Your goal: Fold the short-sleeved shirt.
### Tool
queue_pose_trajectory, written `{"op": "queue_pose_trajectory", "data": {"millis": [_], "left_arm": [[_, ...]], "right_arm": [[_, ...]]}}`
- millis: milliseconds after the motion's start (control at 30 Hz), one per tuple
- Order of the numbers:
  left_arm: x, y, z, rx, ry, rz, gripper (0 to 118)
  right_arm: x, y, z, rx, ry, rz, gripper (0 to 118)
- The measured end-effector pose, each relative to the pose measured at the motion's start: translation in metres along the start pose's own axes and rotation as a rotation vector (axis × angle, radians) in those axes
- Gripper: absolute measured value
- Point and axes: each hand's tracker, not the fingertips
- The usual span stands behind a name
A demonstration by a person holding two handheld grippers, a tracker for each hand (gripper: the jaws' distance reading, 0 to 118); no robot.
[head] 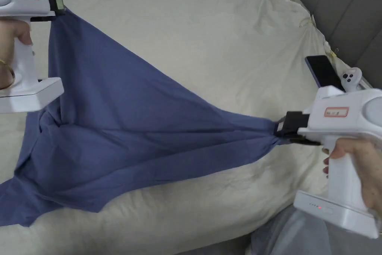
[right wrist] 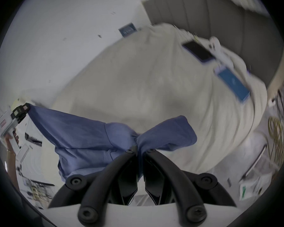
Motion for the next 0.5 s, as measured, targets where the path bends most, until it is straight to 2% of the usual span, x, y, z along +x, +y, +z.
{"op": "queue_pose_trajectory", "data": {"millis": [67, 100, 200, 233, 300, 500], "left_arm": [[-0.012, 0.013, 0.011, 0.025, 0.032, -0.003, 0], [-0.019, 0.019, 0.018, 0.042, 0.045, 0.001, 0], [-0.039, 0.038, 0.049, 0.102, 0.085, 0.052, 0], [-0.046, 0.046, 0.057, 0.121, 0.091, 0.074, 0], [-0.055, 0.057, 0.081, 0.159, 0.102, 0.115, 0], [-0.077, 0.093, 0.124, 0.260, 0.114, 0.141, 0]], "right_arm": [[-0.013, 0.019, 0.024, 0.058, 0.020, 0.079, 3], [-0.029, 0.045, 0.063, 0.094, 0.031, 0.103, 3], [-0.049, 0.076, 0.107, 0.181, 0.057, 0.156, 3], [-0.038, 0.098, 0.106, 0.215, 0.048, 0.190, 3], [-0.047, 0.123, 0.129, 0.273, 0.029, 0.252, 3], [-0.082, 0.185, 0.200, 0.374, 0.106, 0.339, 3]]}}
